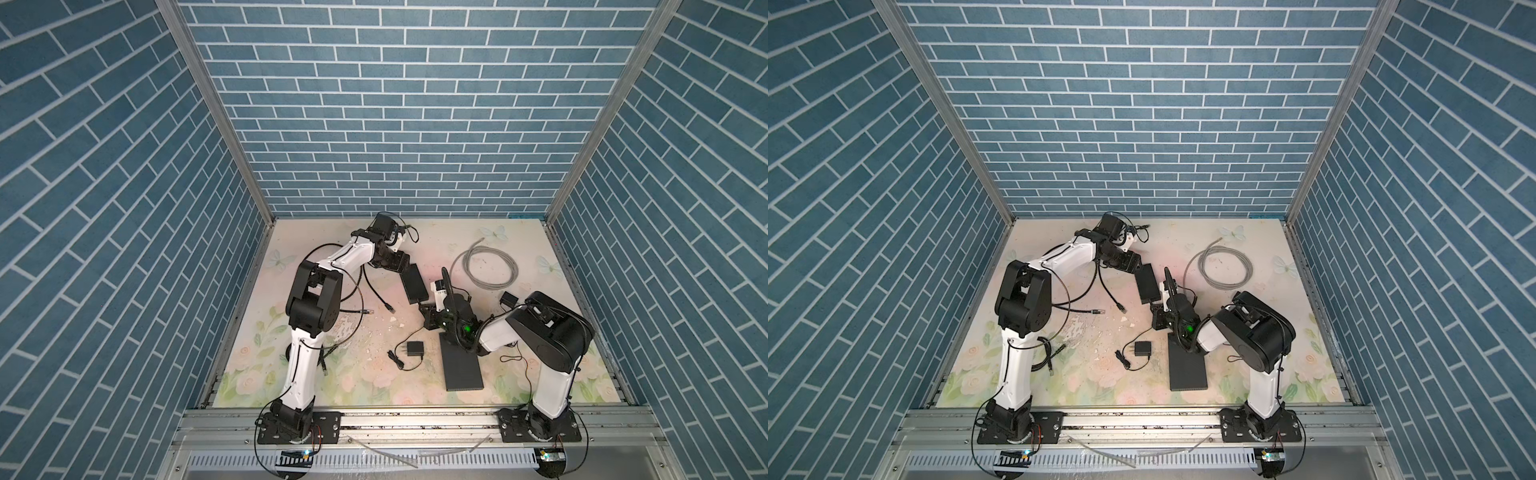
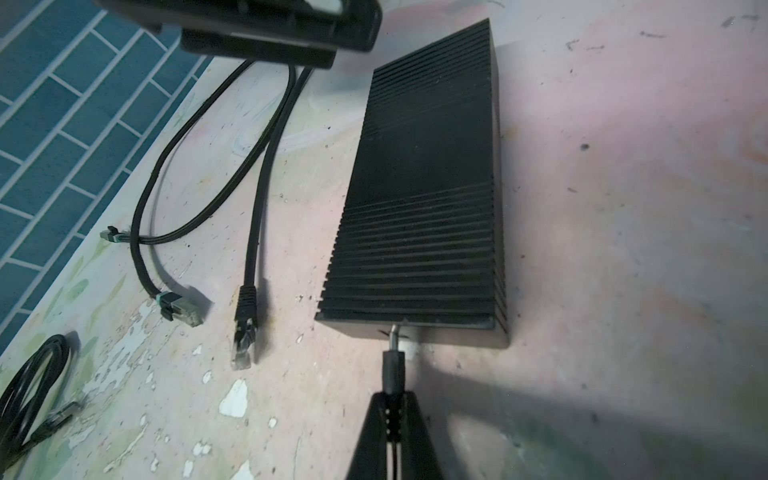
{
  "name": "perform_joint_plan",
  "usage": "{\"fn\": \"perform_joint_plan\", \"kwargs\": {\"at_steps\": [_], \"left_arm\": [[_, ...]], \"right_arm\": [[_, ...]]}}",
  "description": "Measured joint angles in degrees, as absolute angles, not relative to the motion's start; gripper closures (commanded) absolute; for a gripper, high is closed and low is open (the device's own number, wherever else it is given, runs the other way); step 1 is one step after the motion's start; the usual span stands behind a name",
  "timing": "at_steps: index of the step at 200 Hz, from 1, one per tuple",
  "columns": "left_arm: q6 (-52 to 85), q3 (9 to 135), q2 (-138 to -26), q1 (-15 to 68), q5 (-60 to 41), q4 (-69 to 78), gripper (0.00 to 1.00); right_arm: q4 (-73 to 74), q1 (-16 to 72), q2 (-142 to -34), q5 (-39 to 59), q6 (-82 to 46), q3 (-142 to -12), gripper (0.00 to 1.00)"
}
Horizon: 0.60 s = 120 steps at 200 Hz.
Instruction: Insert the plug into the switch port
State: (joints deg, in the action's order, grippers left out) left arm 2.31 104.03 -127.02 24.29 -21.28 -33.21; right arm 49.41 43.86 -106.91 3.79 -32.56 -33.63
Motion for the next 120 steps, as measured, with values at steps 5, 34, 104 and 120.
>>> {"fn": "perform_joint_plan", "kwargs": {"at_steps": [5, 34, 104, 120], "left_arm": [[1.98, 104.95, -127.5, 24.32, -22.0, -32.88, 0.26], [-0.25, 110.74, -132.42, 24.4, -25.17, -31.55, 0.26], [-3.7, 114.74, -139.17, 24.34, -30.09, -33.06, 0.36], [-4.51, 113.19, -138.54, 24.27, -30.98, -31.9, 0.39]], "right_arm": [[49.21, 43.86, -106.94, 3.86, -32.56, -33.78, 0.96], [48.56, 43.86, -106.94, 4.1, -32.53, -34.39, 0.96], [47.55, 43.81, -107.0, 4.34, -32.53, -35.0, 0.96], [47.18, 43.81, -107.0, 4.27, -32.53, -35.0, 0.96]]}}
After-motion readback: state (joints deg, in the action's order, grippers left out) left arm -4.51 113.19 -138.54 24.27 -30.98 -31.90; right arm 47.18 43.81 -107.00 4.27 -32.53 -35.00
